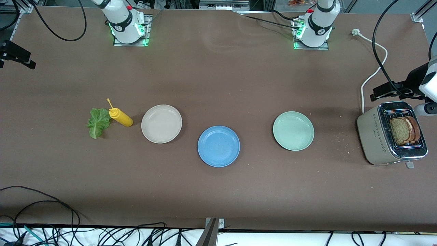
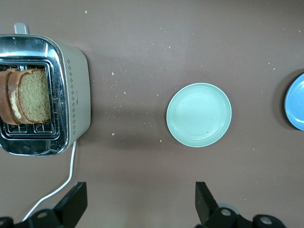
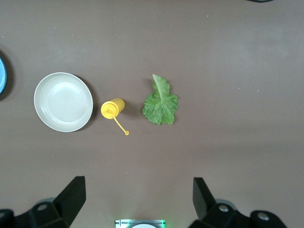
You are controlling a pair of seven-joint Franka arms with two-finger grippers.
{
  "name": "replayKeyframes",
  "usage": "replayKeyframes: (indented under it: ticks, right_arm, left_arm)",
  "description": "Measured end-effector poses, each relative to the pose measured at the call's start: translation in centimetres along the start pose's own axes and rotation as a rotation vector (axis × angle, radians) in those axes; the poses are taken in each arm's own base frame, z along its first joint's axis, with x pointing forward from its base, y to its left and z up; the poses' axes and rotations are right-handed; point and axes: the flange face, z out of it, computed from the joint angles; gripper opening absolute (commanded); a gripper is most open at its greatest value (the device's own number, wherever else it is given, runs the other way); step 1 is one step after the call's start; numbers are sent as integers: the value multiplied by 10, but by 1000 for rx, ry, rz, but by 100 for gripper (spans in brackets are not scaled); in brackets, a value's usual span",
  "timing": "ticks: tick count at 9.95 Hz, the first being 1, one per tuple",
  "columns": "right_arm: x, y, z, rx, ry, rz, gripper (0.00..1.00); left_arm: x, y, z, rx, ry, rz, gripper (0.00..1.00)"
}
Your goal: Make sandwich in blue plate with both arms
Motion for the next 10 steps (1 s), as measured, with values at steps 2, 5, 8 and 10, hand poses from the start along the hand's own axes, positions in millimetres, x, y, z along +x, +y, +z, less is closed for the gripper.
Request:
replayKeyframes:
  ticks: [2, 5, 8, 10]
  right_arm:
    - [0, 0, 0, 0, 0, 0, 100]
    - [0, 0, 0, 0, 0, 0, 100]
    - [0, 1, 0, 0, 0, 1, 100]
    - [0, 1, 0, 0, 0, 1, 100]
  left_arm:
    - [0, 0, 3, 2, -8, 0, 100]
    - [0, -1, 7, 7, -16, 3, 100]
    - [0, -1, 7, 7, -16, 4, 99]
    - [0, -1, 7, 7, -15, 5, 99]
